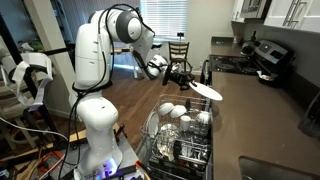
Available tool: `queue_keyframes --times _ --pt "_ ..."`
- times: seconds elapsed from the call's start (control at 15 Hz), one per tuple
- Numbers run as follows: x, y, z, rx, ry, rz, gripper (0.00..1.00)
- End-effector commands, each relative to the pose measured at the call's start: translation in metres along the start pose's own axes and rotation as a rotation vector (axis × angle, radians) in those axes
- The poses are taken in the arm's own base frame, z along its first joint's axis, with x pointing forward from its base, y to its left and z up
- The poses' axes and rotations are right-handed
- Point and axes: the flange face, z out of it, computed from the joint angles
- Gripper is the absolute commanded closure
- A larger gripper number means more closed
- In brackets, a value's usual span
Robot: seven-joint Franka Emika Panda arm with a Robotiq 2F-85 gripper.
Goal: Put a plate from the dishwasher on the counter
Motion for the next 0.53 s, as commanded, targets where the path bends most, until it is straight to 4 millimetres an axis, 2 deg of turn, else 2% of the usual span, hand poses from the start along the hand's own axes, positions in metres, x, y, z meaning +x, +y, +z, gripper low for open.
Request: queue_keyframes --times 0.0,0.47 --pt "0.003 0.007 0.004 -0.036 0.062 0.066 0.96" --pt "0.014 0.008 0.015 -0.019 0.15 0.127 0.96"
